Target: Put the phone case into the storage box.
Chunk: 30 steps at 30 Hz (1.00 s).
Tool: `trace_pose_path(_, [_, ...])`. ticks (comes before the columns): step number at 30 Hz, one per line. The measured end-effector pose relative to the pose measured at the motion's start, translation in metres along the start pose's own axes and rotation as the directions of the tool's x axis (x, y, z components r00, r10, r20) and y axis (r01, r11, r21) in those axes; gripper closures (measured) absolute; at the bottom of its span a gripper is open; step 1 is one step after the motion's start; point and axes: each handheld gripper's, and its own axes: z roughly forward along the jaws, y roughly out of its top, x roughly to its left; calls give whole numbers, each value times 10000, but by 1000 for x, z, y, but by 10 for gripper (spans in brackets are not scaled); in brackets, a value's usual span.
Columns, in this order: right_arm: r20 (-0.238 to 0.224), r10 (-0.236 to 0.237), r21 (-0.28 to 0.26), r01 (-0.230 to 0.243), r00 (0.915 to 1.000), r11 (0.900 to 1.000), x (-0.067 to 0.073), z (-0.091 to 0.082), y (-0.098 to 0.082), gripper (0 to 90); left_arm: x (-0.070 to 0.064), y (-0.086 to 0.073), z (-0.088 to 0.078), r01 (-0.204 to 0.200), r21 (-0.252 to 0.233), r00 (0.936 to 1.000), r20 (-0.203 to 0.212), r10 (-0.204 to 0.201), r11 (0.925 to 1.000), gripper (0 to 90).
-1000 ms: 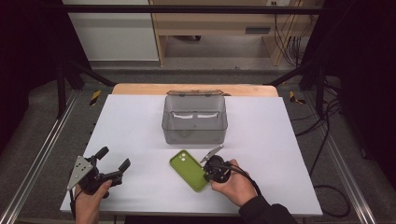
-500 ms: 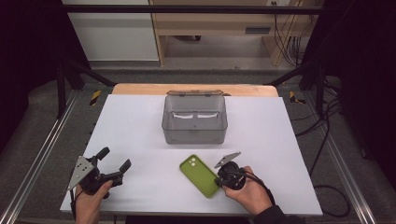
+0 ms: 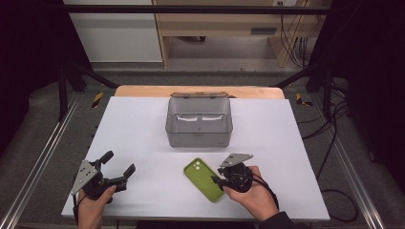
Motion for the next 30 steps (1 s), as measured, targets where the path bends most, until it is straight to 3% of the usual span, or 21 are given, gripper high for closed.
trace_pose_path(7, [-146, -414, 798, 424, 9990, 9959, 20, 17, 3, 261, 0, 0, 1, -10, 22, 10000, -33, 10, 10000, 11])
trace_pose_path(8, [-146, -414, 798, 424, 9990, 9959, 20, 17, 3, 261, 0, 0, 1, -10, 22, 10000, -33, 10, 10000, 11])
trace_pose_path(9, [-34, -481, 889, 482, 9988, 9949, 25, 20, 4, 166, 0, 0, 1, -77, 67, 10000, -11, 77, 9999, 11])
trace_pose_path(15, [75, -536, 1243, 522, 9985, 9909, 36, 25, 4, 69, -2, 0, 2, -57, 58, 10000, 47, 57, 10000, 10])
trace_pose_path(19, [-225, -822, 1621, 848, 9964, 9831, 42, 25, 1, 142, 0, 0, 0, -6, 45, 10000, 10, 6, 10000, 10])
trace_pose_path(25, [-451, -957, 2017, 1029, 9944, 9740, 50, 24, -1, 427, 0, 0, 0, -38, 38, 10000, 18, 38, 10000, 9])
trace_pose_path(30, [-523, -745, 2171, 842, 9958, 9725, 51, 24, -6, 620, -1, 0, 1, -26, 56, 10000, 24, 26, 10000, 10])
